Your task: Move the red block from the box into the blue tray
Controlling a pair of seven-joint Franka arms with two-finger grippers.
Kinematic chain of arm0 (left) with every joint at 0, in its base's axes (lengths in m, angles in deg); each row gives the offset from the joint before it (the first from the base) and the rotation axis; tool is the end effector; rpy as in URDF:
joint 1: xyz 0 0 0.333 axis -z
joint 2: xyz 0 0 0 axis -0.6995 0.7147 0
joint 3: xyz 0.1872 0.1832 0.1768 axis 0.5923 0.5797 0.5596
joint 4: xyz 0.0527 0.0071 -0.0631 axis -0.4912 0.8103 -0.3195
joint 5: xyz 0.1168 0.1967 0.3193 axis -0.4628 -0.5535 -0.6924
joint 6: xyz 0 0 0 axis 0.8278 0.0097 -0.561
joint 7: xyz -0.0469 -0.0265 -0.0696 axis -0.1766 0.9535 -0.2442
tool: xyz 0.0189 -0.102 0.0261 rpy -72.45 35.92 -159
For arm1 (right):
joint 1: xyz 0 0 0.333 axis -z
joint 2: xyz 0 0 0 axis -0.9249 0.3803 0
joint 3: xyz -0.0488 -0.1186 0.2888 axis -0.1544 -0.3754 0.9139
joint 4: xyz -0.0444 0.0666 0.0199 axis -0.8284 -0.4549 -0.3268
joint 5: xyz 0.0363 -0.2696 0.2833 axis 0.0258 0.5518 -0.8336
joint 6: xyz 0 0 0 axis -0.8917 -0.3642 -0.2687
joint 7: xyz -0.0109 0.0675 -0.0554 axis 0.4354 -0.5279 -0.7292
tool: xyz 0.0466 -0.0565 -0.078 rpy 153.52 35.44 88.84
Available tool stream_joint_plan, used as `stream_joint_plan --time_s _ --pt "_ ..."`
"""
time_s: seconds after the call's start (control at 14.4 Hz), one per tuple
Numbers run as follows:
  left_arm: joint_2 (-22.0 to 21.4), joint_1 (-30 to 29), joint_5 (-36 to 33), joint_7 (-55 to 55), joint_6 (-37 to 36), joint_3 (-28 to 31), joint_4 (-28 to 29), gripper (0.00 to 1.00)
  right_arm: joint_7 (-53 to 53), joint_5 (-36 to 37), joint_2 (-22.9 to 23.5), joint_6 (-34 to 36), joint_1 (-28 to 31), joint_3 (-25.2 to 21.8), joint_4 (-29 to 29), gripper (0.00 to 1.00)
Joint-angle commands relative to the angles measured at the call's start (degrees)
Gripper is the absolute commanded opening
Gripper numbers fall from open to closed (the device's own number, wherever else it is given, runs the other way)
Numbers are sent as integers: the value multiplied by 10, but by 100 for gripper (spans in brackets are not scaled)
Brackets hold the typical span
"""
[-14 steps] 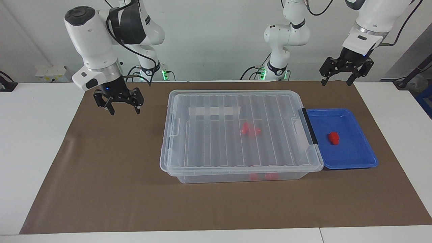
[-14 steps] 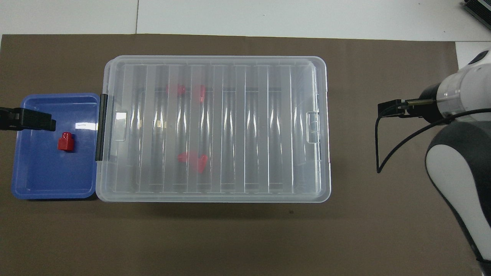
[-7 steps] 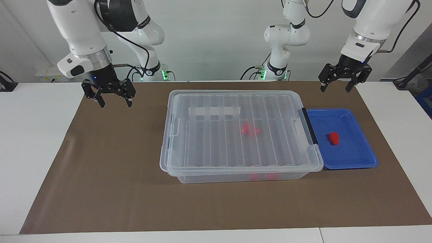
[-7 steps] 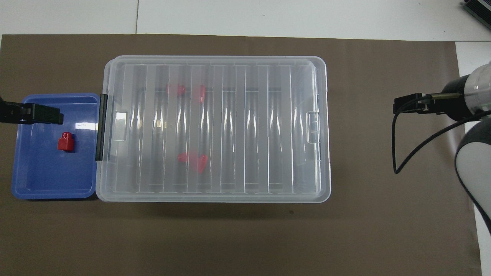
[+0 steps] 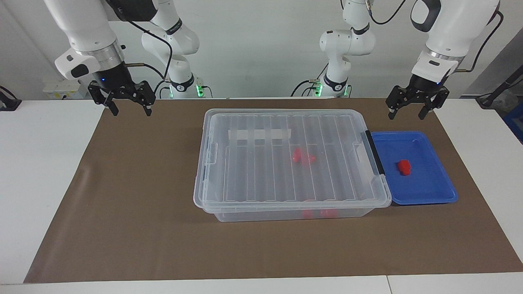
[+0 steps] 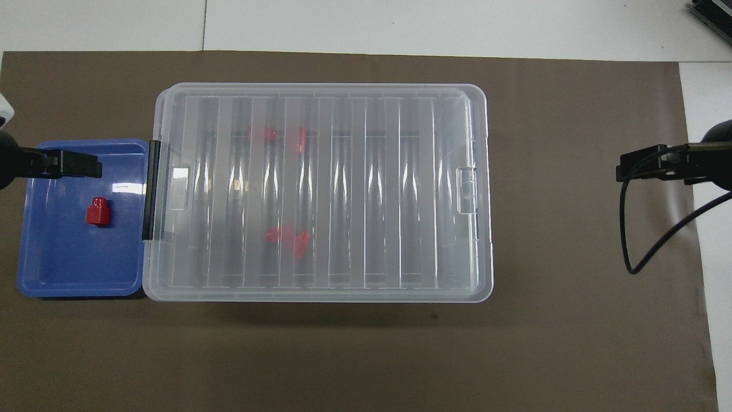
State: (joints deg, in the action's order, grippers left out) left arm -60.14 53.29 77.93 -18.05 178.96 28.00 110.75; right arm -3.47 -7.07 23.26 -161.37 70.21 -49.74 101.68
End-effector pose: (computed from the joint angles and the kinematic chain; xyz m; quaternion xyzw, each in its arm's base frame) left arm 0.5529 -0.0337 0.6056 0.9961 -0.0354 0.0799 0.0106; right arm 0.5520 0.0128 0.6459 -0.9990 0.0363 -0.0251 0.0003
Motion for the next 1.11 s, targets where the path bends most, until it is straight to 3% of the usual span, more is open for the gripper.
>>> stream_joint_plan --time_s 0.0,0.35,1.04 --pt "19 -4 -5 -5 24 -2 4 100 10 -11 -5 25 -16 -34 -7 100" --pt "44 0 -5 -5 31 -2 -7 100 7 -12 -13 50 -45 -76 -3 100" --pt "9 1 -5 -5 -21 -4 -5 100 8 -5 -9 58 -63 -73 -3 100"
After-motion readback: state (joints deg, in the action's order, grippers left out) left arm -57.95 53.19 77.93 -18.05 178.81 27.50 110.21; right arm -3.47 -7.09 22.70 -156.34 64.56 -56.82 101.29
